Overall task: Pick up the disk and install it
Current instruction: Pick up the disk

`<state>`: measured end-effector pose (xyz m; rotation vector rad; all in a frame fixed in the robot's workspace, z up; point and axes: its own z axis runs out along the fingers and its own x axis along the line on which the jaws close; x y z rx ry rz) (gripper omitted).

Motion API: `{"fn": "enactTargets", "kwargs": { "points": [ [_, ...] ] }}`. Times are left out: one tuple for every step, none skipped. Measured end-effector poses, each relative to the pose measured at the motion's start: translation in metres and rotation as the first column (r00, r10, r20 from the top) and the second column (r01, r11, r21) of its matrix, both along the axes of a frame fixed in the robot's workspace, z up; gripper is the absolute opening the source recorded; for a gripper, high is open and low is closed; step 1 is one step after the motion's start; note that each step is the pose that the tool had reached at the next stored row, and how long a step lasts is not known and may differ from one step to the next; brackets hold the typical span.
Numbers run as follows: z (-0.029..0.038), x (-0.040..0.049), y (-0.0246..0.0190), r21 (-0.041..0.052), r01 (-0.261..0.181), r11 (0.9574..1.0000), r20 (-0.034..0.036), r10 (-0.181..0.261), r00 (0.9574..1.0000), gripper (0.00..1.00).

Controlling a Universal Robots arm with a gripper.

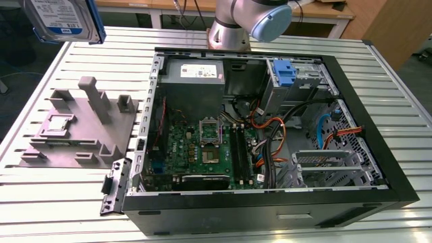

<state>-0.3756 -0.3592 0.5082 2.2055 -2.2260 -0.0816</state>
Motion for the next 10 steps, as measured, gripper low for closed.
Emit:
{"fn": "enactTargets", "kwargs": {
  "points": [
    [0.0, 0.0, 0.0, 0.0, 0.0, 1.0, 0.0, 0.0, 1.0, 0.37],
    [0.0, 0.0001, 0.0, 0.0, 0.0, 1.0, 0.0, 0.0, 1.0, 0.37],
    [0.0, 0.0004, 0.0, 0.0, 0.0, 1.0, 0.0, 0.0, 1.0, 0.37],
    [0.0, 0.001, 0.0, -0.0001, 0.0, 1.0, -0.0001, 0.0, 1.0, 0.37],
    [0.0, 0.0014, 0.0, 0.0, 0.0, 1.0, 0.0, 0.0, 1.0, 0.37],
    [0.0, 0.0018, 0.0, 0.0, 0.0, 1.0, 0.0, 0.0, 1.0, 0.37],
    [0.0, 0.0023, 0.0, 0.0, 0.0, 1.0, 0.0001, 0.0, 1.0, 0.37],
    [0.0, 0.0029, 0.0, 0.0, 0.0, 1.0, 0.0001, 0.0, 1.0, 0.37],
    [0.0, 0.0034, 0.0, 0.0, 0.0, 1.0, 0.0, 0.0, 1.0, 0.37],
    [0.0, 0.0041, 0.0, 0.0, 0.0, 1.0, 0.0, 0.0, 1.0, 0.37]
  ]
}}
